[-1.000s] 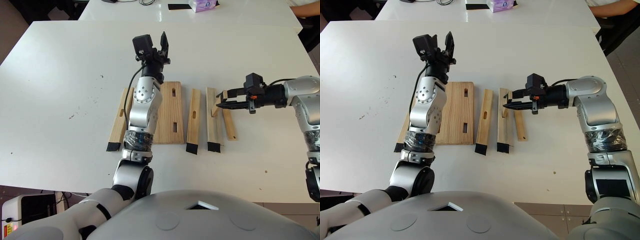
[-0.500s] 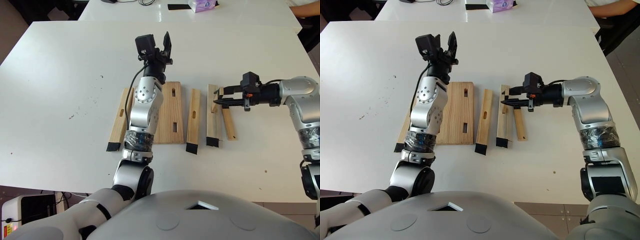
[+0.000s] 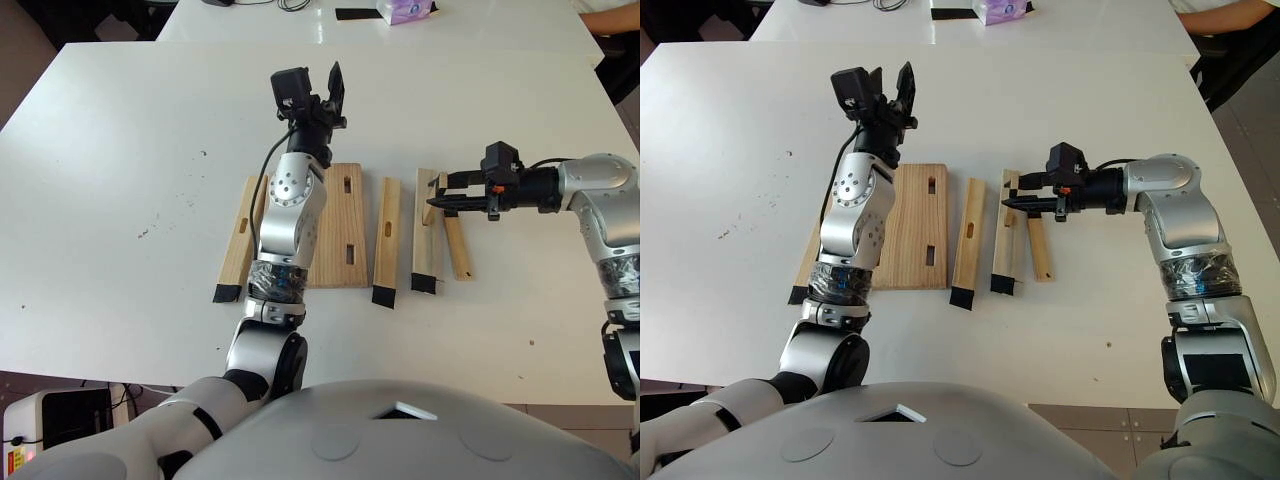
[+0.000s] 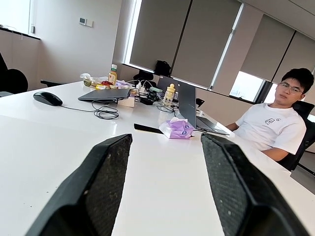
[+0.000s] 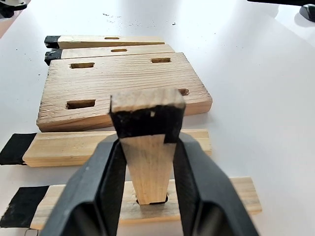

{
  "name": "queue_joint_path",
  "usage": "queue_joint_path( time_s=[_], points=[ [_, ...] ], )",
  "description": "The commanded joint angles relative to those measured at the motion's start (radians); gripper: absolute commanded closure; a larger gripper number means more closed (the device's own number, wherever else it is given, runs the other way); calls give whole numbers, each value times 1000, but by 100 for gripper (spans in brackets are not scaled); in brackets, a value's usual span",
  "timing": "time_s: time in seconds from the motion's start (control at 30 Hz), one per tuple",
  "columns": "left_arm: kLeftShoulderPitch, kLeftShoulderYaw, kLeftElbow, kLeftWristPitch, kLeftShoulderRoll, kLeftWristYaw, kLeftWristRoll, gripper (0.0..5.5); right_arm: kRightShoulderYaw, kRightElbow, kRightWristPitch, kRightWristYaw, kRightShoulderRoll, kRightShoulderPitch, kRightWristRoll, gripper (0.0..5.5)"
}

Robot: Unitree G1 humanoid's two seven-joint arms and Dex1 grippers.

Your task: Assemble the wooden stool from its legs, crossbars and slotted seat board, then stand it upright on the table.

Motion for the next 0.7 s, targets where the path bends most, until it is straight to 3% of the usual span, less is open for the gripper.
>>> queue_joint_path(
  time_s=[0.03, 0.2, 0.33, 0.37, 0.5, 0.7],
  points=[
    [-2, 10, 9, 11, -17, -11, -20, 289, 68, 84, 65, -31, -5, 73, -95, 420],
    [3, 12, 3, 16, -16, -16, -31, 289, 65, 86, 51, -40, -2, 84, -97, 420],
    [9, 13, -8, 19, -14, -19, -36, 289, -18, 28, 62, -58, 22, 78, -5, 420],
    [13, 15, -16, 21, -13, -17, -37, 289, -46, 15, 88, -77, 27, 66, 24, 383],
    [27, 25, -43, 29, -9, -10, -40, 289, -124, -64, 174, -141, 28, 50, 74, 333],
    [42, 33, -71, 40, 0, -8, -37, 289, -163, -221, 223, -154, -9, 154, 82, 328]
  ],
)
